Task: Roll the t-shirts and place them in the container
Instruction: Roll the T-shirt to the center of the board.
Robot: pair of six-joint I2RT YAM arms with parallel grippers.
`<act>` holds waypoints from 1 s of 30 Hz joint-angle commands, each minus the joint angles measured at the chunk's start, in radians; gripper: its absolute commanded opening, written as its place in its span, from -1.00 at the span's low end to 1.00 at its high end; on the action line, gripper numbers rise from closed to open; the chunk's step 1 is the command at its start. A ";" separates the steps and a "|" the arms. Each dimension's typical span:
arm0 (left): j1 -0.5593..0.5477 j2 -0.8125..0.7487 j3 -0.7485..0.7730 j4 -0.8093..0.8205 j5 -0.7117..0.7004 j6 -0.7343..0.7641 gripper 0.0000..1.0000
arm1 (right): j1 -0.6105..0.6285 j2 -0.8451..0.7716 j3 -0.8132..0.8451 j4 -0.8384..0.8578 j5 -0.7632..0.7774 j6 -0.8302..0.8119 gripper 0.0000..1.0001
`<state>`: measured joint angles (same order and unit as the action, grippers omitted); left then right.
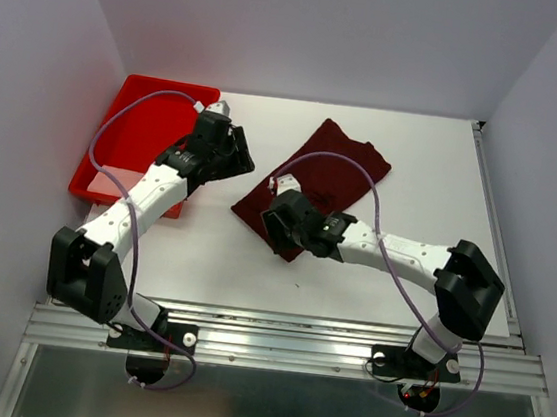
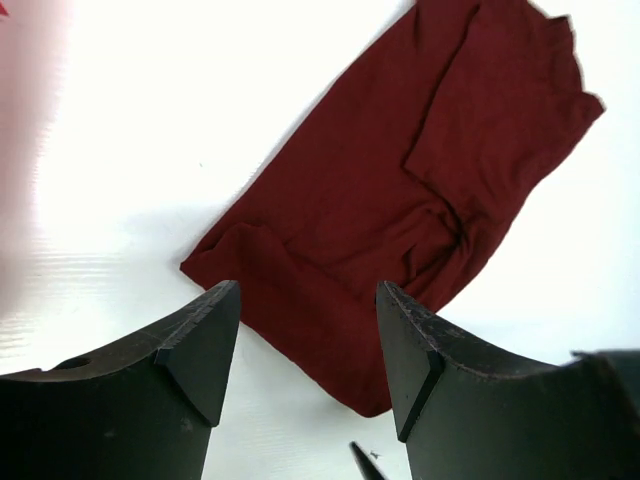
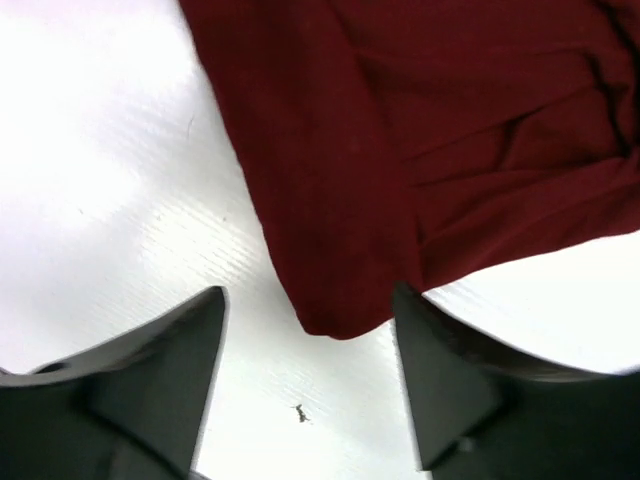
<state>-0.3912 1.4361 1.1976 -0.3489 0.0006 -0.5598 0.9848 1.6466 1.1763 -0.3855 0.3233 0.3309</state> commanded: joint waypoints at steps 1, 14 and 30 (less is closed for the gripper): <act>0.005 -0.132 -0.027 -0.032 -0.050 0.032 0.35 | 0.054 0.050 0.051 -0.004 0.105 -0.058 0.53; 0.014 -0.299 -0.128 -0.075 -0.097 -0.005 0.40 | 0.087 0.185 0.072 0.005 0.151 -0.081 0.56; 0.014 -0.281 -0.145 -0.062 -0.042 0.043 0.41 | 0.087 0.228 -0.113 0.227 0.198 -0.078 -0.13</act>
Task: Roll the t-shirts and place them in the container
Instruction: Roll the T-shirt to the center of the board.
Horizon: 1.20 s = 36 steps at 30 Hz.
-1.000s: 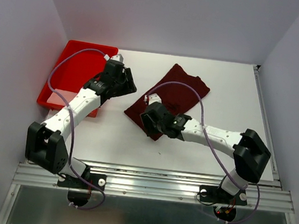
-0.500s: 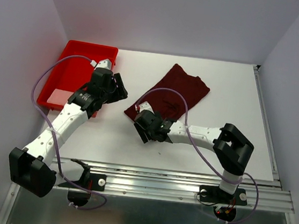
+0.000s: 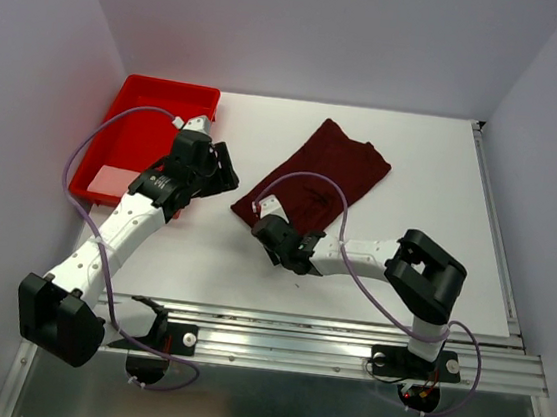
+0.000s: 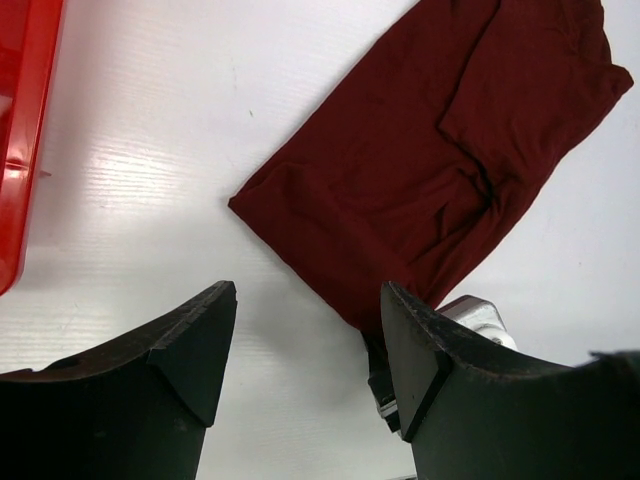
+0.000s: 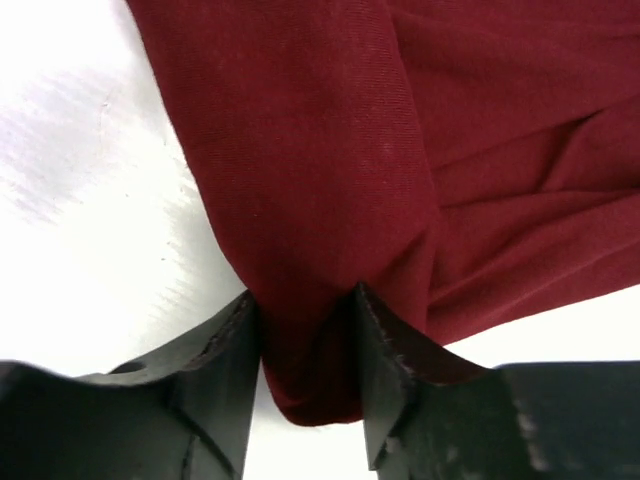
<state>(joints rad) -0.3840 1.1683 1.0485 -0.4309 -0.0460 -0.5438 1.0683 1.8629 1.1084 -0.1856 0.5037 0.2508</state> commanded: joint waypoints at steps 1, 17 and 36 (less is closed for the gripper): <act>0.007 -0.012 -0.002 0.021 0.005 0.021 0.41 | 0.004 0.007 -0.047 0.029 0.016 0.004 -0.18; 0.005 0.093 -0.303 0.328 0.215 -0.145 0.63 | 0.004 -0.128 -0.084 0.060 -0.126 0.064 -0.99; 0.005 0.163 -0.490 0.578 0.228 -0.277 0.79 | -0.073 -0.188 -0.100 0.066 -0.361 0.122 -0.99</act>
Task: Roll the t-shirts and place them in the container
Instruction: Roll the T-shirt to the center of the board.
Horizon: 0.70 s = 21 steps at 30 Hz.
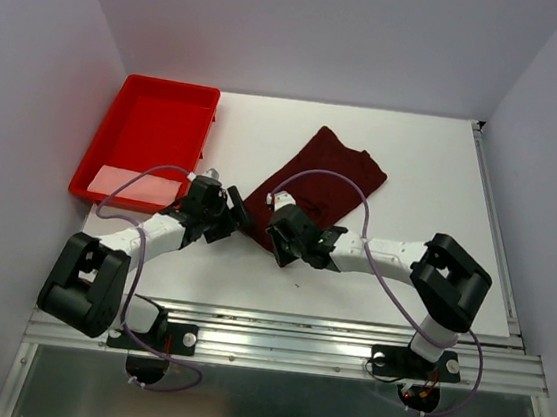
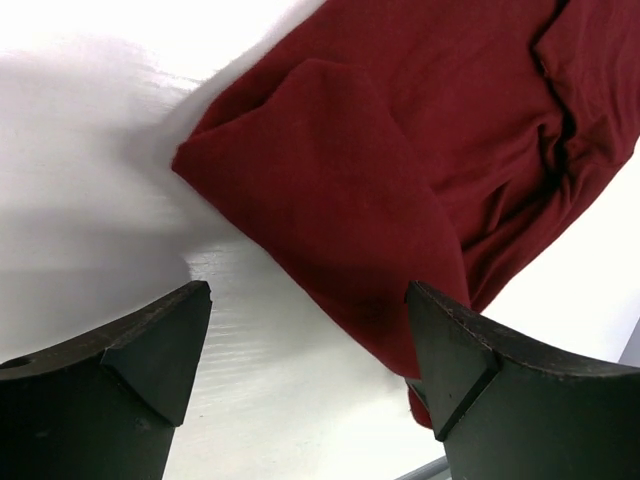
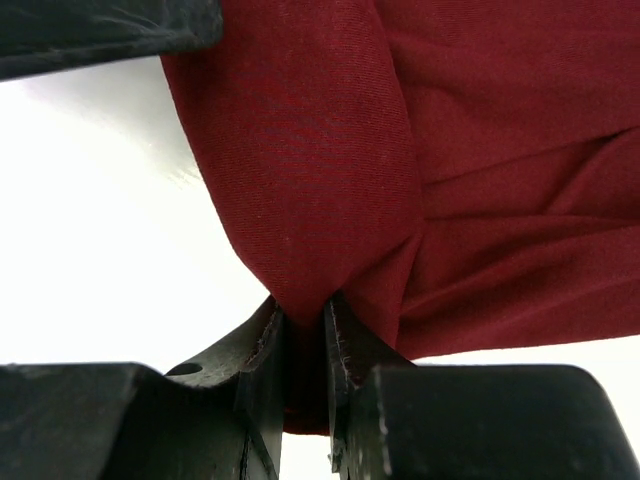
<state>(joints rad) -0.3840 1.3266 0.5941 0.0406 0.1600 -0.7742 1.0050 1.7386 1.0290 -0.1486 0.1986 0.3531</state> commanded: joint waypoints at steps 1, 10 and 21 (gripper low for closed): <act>0.004 0.011 -0.046 0.123 0.027 -0.056 0.79 | -0.009 -0.071 -0.023 0.029 -0.059 0.020 -0.99; 0.004 0.083 -0.050 0.263 0.033 -0.102 0.59 | -0.009 -0.082 -0.035 0.032 -0.091 0.026 -0.99; 0.005 0.195 0.021 0.225 0.023 -0.076 -1.00 | -0.019 -0.085 -0.024 -0.003 0.033 -0.011 0.60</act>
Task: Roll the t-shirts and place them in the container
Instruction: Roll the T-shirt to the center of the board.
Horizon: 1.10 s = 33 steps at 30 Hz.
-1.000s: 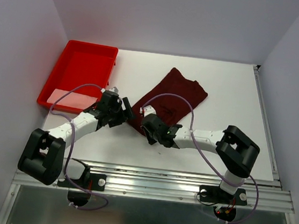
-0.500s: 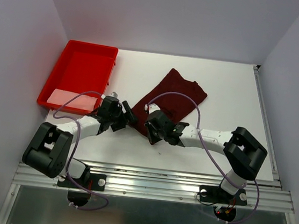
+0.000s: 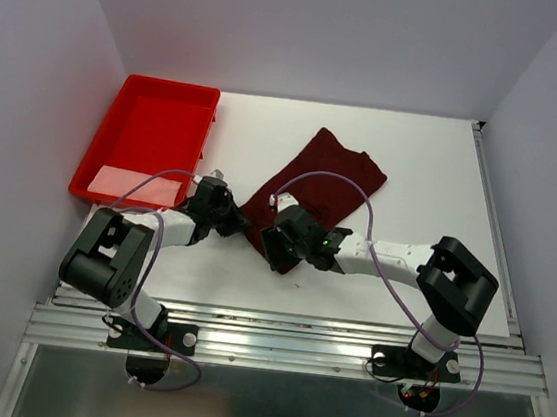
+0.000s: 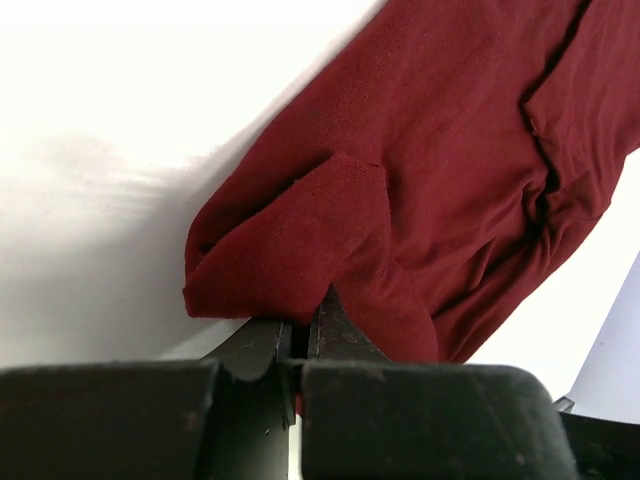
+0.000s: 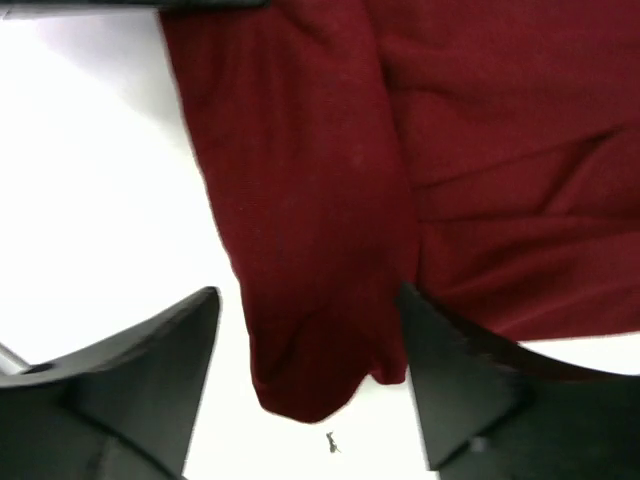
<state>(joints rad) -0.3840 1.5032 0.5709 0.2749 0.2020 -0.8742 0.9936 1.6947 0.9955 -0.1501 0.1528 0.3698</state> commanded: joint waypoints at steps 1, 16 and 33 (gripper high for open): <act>0.005 0.035 0.052 -0.016 -0.019 0.030 -1.00 | -0.022 -0.047 0.012 -0.014 0.089 -0.031 0.62; 0.005 0.227 0.268 -0.120 0.142 0.215 -1.00 | -0.475 -0.019 0.139 -0.025 0.050 0.034 0.60; -0.003 0.256 0.320 -0.184 0.163 0.242 -1.00 | -0.593 0.059 -0.038 0.083 -0.064 0.184 0.64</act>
<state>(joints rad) -0.3786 1.7538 0.8783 0.1505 0.3534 -0.6590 0.3969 1.8137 1.0679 -0.0933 0.1066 0.4767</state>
